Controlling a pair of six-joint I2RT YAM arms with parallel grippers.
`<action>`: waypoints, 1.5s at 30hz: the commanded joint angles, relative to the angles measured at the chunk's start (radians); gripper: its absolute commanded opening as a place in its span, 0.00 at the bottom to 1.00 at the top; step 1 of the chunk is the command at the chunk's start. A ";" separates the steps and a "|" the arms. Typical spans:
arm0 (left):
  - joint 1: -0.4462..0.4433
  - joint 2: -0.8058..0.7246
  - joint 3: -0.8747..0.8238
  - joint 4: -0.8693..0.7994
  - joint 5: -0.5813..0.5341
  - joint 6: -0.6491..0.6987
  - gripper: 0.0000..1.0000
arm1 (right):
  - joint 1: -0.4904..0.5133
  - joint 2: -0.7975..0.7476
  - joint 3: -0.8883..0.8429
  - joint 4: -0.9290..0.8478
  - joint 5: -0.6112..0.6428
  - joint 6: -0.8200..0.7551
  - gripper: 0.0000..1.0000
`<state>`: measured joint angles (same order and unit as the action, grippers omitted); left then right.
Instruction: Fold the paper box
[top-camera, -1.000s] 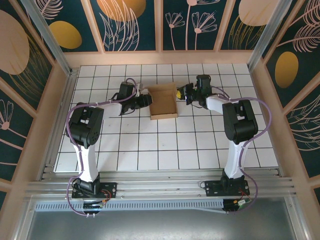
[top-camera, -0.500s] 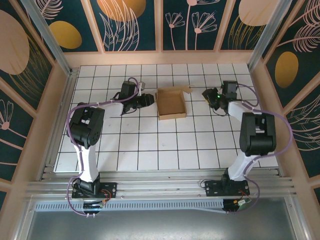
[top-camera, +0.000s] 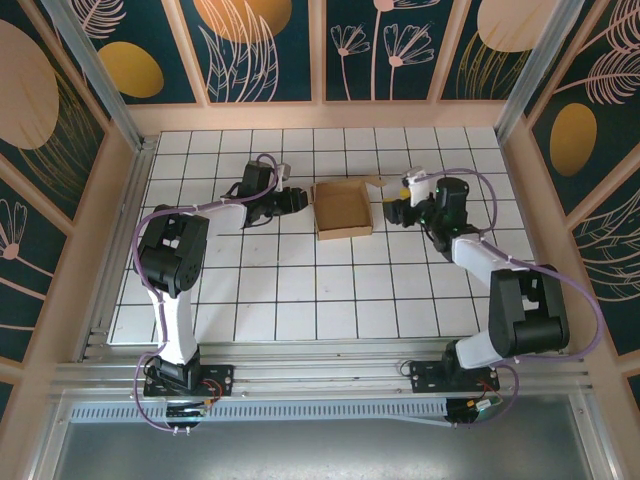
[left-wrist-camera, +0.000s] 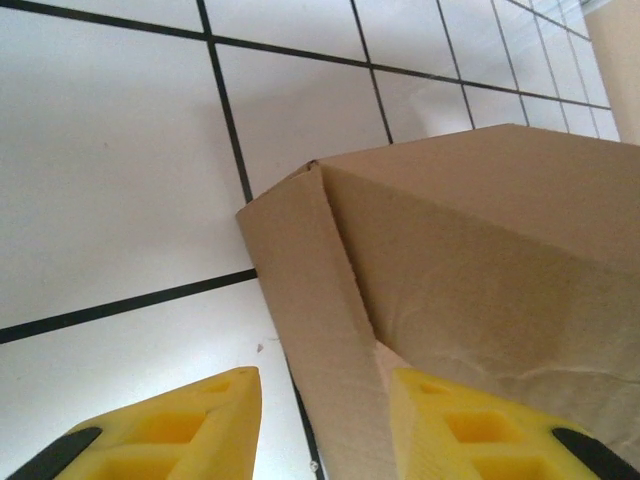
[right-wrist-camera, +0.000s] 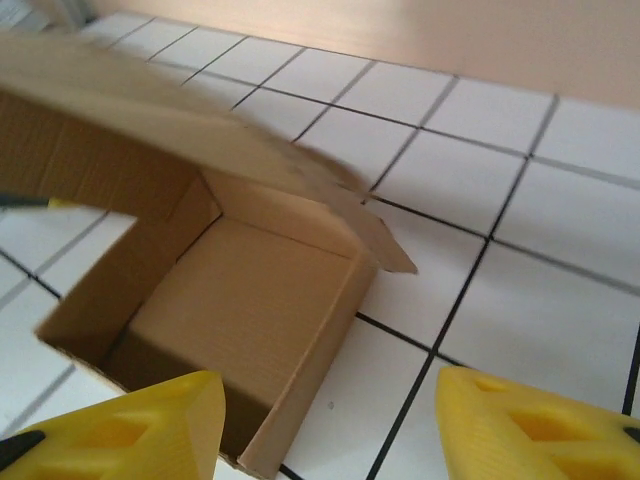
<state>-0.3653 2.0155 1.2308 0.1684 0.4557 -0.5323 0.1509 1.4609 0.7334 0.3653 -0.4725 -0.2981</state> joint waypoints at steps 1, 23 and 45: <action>-0.001 -0.004 0.022 -0.030 -0.016 0.022 0.38 | -0.006 0.049 0.002 0.143 0.003 -0.295 0.58; -0.001 0.026 0.047 -0.003 0.083 -0.029 0.43 | -0.044 0.385 0.201 0.319 -0.253 -0.366 0.49; 0.001 0.143 0.167 -0.040 0.038 -0.040 0.37 | -0.003 0.446 0.344 0.139 -0.267 -0.247 0.07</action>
<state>-0.3649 2.1345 1.3724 0.1452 0.4892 -0.5552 0.1341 1.9076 1.0374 0.5446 -0.7090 -0.6220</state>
